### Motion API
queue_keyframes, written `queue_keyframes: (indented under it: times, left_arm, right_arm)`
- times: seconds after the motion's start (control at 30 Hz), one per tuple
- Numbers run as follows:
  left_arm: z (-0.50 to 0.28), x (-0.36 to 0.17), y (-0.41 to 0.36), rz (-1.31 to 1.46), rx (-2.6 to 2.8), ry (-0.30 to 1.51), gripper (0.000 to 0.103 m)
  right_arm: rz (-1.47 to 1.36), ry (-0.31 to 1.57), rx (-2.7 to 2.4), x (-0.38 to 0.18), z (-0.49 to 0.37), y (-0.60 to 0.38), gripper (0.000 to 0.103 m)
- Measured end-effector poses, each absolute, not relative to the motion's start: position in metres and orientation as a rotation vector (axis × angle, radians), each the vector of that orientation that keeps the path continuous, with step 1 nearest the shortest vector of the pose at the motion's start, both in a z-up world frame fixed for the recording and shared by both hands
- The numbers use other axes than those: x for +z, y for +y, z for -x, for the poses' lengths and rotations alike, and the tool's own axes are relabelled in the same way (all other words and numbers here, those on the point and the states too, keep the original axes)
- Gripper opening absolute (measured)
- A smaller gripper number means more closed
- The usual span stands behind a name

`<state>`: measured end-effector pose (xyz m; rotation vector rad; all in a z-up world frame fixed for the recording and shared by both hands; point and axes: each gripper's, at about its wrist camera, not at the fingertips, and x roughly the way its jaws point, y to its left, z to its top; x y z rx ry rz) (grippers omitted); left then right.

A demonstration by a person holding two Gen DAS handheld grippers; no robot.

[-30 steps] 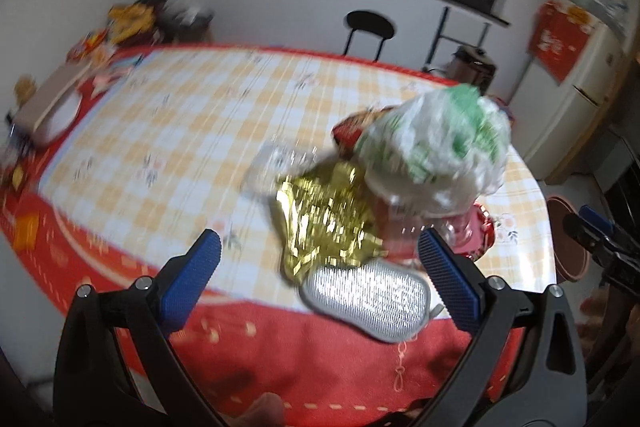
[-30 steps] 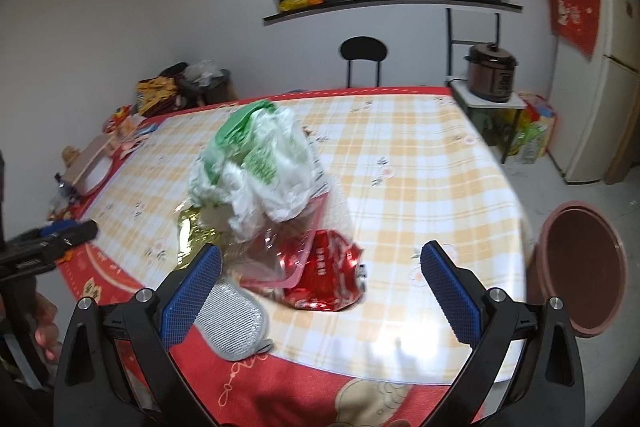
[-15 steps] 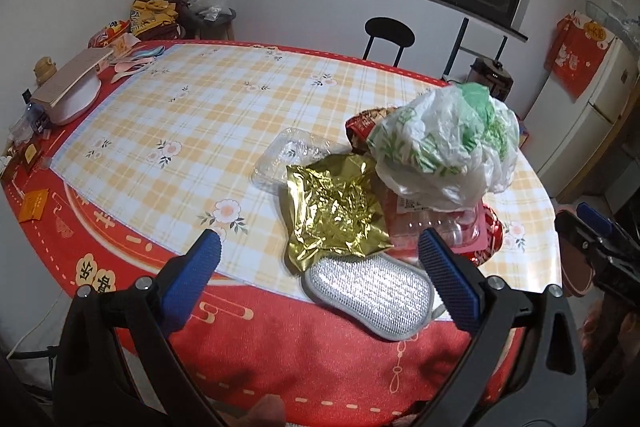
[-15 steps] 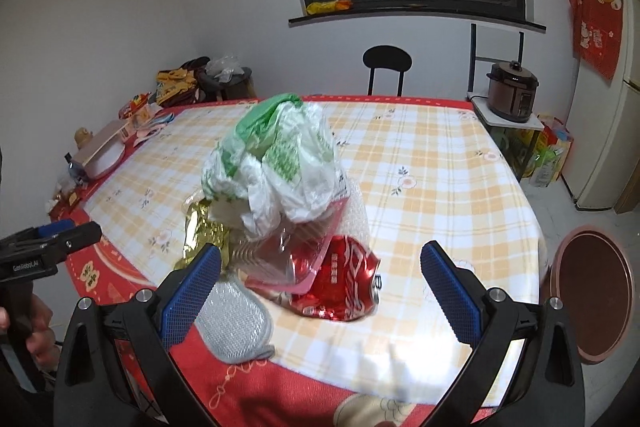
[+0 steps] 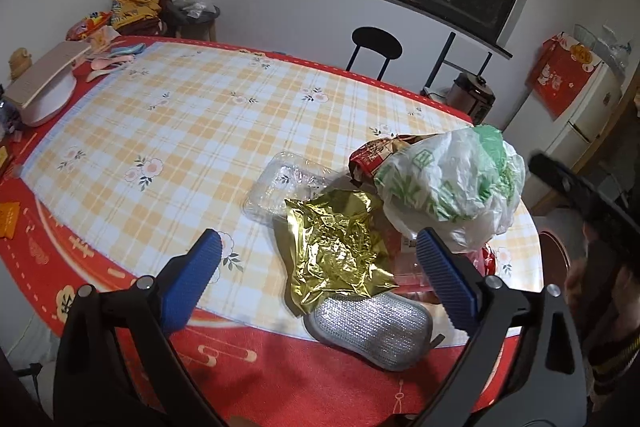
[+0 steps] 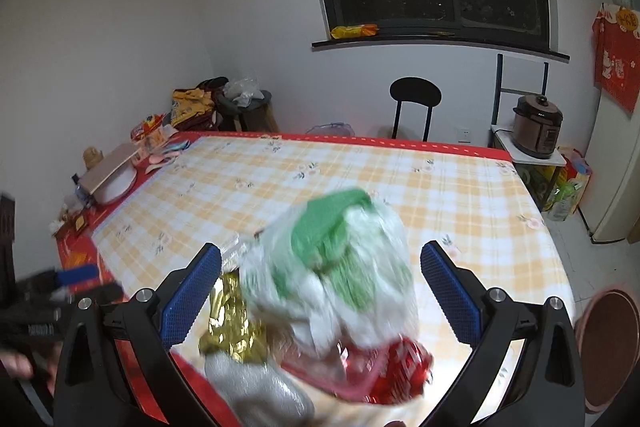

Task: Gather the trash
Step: 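Lower the right tool onto the white-green plastic bag and close on it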

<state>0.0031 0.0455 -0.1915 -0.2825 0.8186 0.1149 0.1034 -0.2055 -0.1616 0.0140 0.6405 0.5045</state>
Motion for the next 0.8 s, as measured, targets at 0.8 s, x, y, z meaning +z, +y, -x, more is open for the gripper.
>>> queue_keyframes:
  times: [0.8]
  left_arm:
    - [-0.034,-0.219,0.108,0.329,0.029,0.880,0.093]
  right_arm:
    - [0.010,0.906,0.416,-0.218,-0.154,-0.169,0.079]
